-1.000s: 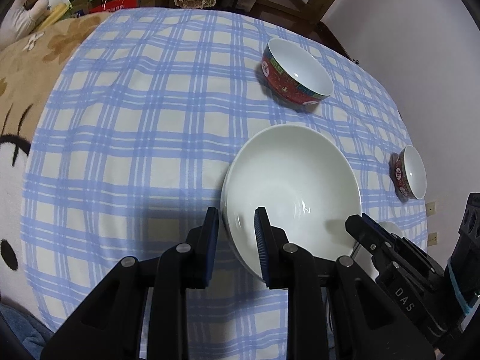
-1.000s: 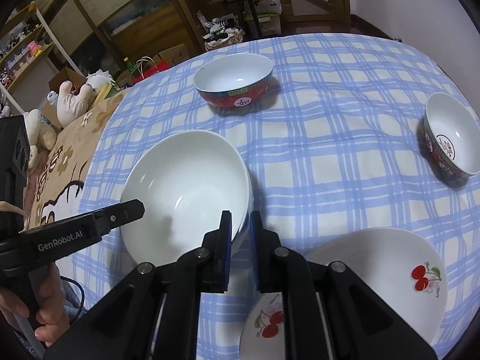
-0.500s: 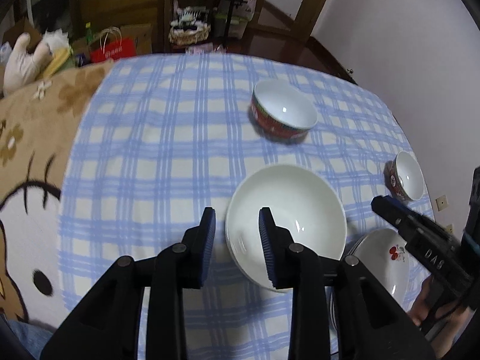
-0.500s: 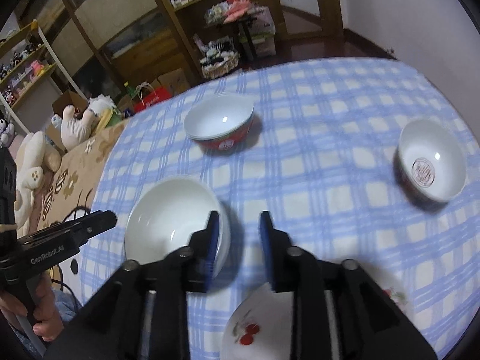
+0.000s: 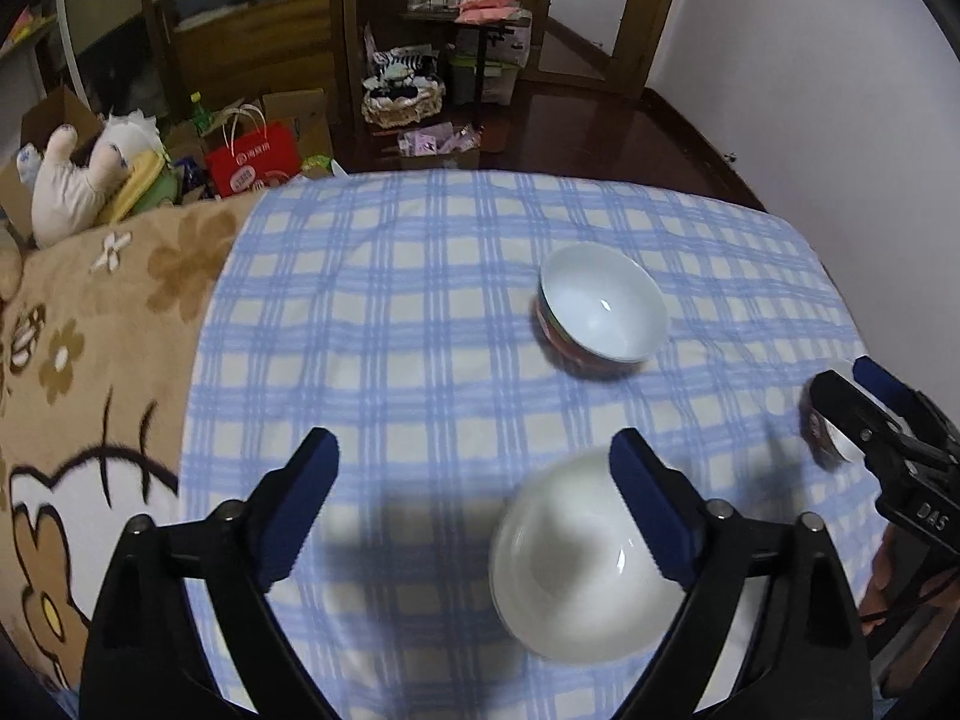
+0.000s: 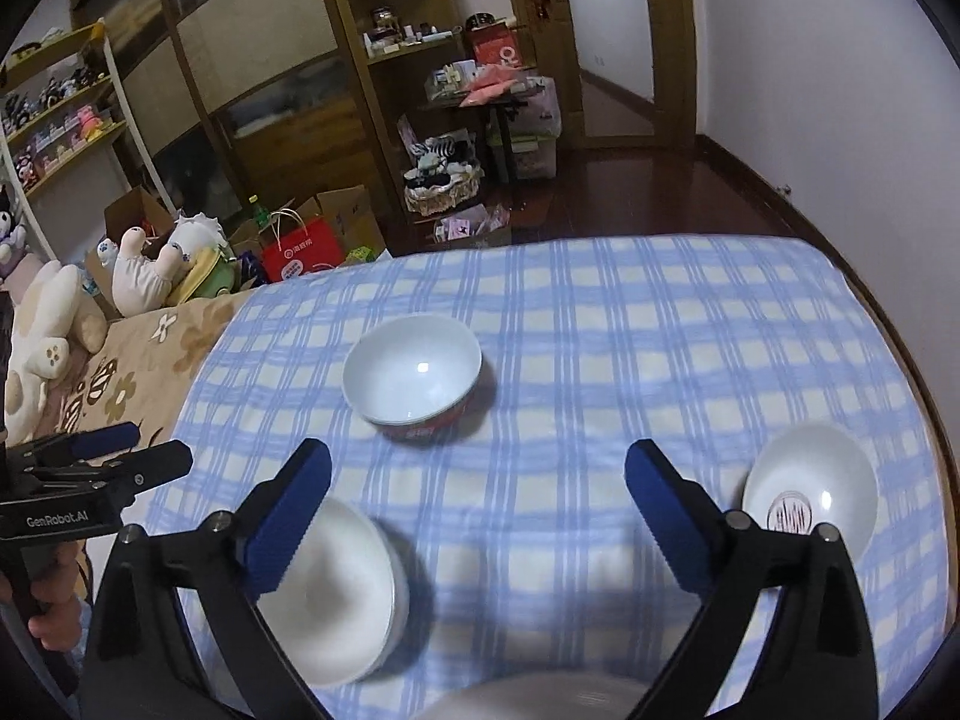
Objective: Organize plates and bowls
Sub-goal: 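Move both open grippers to the small red-patterned bowl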
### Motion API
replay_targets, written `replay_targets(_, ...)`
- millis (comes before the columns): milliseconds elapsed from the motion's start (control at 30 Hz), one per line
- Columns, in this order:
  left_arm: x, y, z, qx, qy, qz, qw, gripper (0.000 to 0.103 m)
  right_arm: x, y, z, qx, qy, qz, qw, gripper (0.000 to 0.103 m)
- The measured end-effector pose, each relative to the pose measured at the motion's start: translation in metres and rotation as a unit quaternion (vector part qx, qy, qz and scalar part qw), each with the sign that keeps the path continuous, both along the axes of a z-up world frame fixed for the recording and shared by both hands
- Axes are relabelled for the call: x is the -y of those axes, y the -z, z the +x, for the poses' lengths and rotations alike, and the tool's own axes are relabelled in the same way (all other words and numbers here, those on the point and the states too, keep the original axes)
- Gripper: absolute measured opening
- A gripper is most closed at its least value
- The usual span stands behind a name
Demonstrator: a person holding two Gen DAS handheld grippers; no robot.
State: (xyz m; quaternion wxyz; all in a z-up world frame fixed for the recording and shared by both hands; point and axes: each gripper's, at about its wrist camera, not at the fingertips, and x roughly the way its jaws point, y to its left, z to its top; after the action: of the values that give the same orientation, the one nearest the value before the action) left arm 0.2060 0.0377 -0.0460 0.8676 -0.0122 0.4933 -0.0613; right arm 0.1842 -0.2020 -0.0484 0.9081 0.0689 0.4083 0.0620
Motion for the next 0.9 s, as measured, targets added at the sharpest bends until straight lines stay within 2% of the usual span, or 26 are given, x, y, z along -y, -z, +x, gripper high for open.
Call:
replay_targets(200, 0.001, 0.005, 0.037, -0.003, -0.015, -0.016, 0.9998, 0.094, -0.001, 0.007, 0.031, -0.004, -0.006, 0.001, 1.0, 0.103)
replay_targets(467, 0.023, 0.03, 0.085, -0.029, 0.021, 0.025, 0.9991, 0.094, 0.006, 0.024, 0.067, -0.019, -0.007, 0.02, 1.0, 0.103)
replay_targets(700, 0.035, 0.061, 0.11, -0.056, 0.023, 0.028, 0.9978, 0.094, 0.005, 0.045, 0.095, -0.044, -0.016, 0.019, 0.999, 0.103)
replay_targets(900, 0.037, 0.076, 0.118, -0.054, 0.014, 0.023, 0.9982, 0.094, 0.002, 0.059, 0.109, -0.056, -0.019, 0.02, 0.998, 0.103)
